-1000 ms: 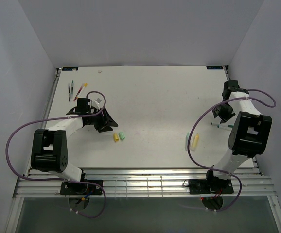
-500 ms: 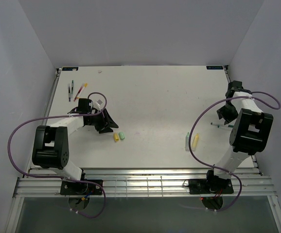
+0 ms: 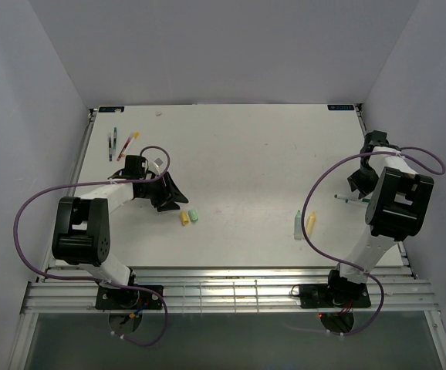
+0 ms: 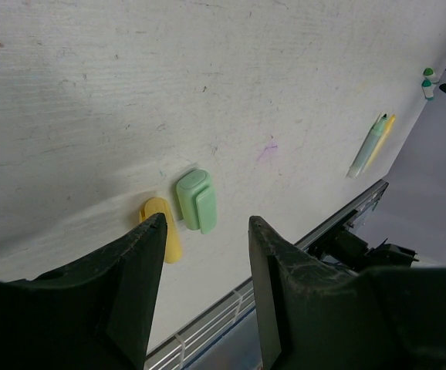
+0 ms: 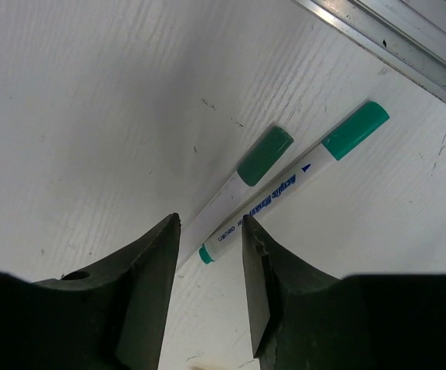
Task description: Open the pen caps
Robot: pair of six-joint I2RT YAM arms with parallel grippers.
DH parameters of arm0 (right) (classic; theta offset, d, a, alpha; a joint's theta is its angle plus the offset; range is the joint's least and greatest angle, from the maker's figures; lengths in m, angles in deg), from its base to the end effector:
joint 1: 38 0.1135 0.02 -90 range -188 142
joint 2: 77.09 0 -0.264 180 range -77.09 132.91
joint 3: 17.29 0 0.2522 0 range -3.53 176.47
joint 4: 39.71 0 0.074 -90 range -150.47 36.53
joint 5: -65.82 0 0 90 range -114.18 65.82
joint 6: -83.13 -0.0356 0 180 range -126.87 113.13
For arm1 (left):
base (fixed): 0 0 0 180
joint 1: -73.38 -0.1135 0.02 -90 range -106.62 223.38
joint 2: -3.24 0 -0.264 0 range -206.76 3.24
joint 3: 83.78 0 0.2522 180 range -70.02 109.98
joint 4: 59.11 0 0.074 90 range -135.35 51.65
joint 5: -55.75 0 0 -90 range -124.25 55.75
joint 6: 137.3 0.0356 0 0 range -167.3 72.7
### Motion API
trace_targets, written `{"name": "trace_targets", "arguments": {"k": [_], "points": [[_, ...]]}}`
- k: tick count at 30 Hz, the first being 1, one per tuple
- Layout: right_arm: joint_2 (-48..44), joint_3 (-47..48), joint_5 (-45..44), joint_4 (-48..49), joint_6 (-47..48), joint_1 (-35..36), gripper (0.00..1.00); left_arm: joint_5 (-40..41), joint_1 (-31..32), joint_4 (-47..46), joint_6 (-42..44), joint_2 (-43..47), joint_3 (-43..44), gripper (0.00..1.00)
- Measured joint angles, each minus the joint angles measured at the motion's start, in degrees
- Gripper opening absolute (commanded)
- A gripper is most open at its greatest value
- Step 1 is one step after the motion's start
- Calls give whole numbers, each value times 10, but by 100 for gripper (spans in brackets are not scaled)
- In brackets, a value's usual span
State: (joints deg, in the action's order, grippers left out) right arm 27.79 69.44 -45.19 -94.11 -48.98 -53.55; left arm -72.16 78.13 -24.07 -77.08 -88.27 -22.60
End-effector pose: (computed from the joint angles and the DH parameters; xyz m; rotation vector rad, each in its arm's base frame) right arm 0.3430 -0.1087 0.1878 1.3878 2.3598 -0.3974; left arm 0.2844 -0.0456 0.1573 -0.3923 2.7134 -1.0738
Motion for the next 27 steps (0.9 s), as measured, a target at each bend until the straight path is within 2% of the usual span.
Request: {"name": "trace_targets", "arguments": {"k": [27], "points": [[21,-23,10,24,7,-2,38,0,0,12,-2,-2,3,57]]}}
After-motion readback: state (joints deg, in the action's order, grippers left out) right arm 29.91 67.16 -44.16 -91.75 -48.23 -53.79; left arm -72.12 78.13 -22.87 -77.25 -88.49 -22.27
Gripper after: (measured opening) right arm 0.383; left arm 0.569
